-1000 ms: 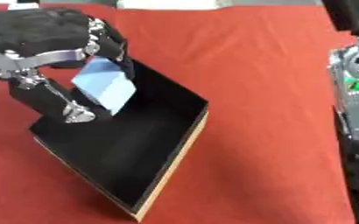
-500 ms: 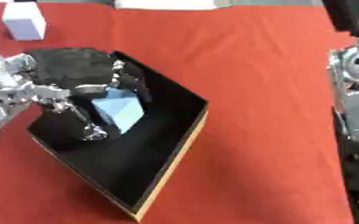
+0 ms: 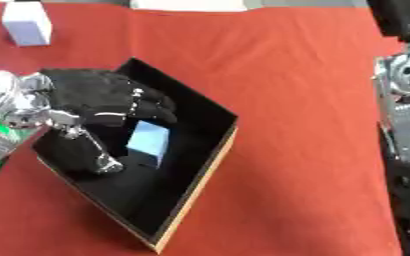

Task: Pick up objects on the table and place them in the box.

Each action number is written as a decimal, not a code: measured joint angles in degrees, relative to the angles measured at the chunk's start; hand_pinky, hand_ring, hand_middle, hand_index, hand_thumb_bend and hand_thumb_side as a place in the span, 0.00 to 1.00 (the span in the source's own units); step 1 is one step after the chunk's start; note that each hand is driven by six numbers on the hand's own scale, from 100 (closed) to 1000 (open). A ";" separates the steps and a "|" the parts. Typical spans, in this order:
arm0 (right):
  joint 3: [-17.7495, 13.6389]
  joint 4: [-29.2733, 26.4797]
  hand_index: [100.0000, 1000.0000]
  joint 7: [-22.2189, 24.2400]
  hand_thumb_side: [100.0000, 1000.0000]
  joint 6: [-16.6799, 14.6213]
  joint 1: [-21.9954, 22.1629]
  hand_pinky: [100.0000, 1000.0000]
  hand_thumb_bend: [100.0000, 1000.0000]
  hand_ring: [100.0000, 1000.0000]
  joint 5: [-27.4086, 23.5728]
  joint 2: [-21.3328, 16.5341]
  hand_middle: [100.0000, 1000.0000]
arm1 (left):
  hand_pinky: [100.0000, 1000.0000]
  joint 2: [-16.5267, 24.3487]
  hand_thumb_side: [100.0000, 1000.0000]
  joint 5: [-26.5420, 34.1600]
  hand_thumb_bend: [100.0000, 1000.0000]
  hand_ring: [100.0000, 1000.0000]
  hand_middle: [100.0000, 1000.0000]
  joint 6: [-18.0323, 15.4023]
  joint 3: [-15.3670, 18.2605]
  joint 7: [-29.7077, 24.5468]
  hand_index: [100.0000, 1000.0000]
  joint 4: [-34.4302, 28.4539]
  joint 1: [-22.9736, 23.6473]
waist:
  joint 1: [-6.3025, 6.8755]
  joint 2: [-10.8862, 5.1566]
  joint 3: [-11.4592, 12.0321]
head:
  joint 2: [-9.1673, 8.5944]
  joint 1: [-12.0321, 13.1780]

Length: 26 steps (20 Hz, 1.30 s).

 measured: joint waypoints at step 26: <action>-0.34 0.00 0.78 -0.42 0.65 0.39 0.64 0.75 0.00 0.56 0.06 -0.53 0.46 | 0.79 8.32 0.00 -5.98 0.34 0.90 0.93 14.13 22.36 5.93 0.93 5.44 -5.17 | 0.50 0.09 0.70 | 0.01 -1.29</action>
